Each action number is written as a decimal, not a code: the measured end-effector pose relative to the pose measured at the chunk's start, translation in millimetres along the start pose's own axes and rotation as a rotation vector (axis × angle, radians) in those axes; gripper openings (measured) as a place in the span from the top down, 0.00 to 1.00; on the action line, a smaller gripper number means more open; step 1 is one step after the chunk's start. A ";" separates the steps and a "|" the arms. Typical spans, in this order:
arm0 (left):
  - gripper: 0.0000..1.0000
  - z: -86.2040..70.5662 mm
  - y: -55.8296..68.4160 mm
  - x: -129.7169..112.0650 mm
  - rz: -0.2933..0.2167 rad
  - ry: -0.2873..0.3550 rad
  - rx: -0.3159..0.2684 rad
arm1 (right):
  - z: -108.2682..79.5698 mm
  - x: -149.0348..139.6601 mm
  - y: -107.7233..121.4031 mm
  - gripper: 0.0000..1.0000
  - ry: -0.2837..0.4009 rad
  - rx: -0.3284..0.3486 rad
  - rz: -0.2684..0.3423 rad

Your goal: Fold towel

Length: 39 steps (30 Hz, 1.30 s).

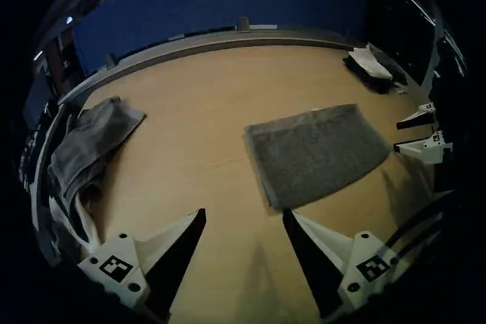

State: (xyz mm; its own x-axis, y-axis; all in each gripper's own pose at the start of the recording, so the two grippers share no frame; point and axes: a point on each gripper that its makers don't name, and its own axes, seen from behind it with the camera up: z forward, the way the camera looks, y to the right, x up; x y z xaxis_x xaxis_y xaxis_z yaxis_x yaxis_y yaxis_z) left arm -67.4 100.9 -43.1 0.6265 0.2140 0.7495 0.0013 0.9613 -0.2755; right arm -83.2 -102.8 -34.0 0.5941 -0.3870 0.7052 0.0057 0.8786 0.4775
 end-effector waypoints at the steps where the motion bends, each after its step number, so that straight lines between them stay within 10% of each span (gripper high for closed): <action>1: 0.06 -1.5 0.6 -2.3 -0.005 -0.002 0.000 | 0.6 -0.6 -0.5 0.00 -0.001 0.004 0.002; 11: 0.06 -17.4 6.0 -25.1 -0.050 -0.012 0.001 | 8.7 -9.1 -1.5 0.05 -0.031 0.028 -0.017; 26: 0.06 -43.2 7.1 -56.8 -0.089 -0.026 0.021 | 21.2 -25.5 -7.9 0.40 -0.109 0.088 -0.058; 39: 0.06 -46.6 2.3 -60.9 -0.100 -0.023 0.030 | 24.0 -32.3 -8.2 0.91 -0.141 0.091 -0.045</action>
State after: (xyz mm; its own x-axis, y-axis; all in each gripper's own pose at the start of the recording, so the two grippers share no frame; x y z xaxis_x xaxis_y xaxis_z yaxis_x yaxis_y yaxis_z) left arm -69.2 82.0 -117.4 0.6062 0.1205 0.7861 0.0391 0.9827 -0.1808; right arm -121.7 -104.2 -48.1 0.4763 -0.4662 0.7455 -0.0472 0.8331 0.5511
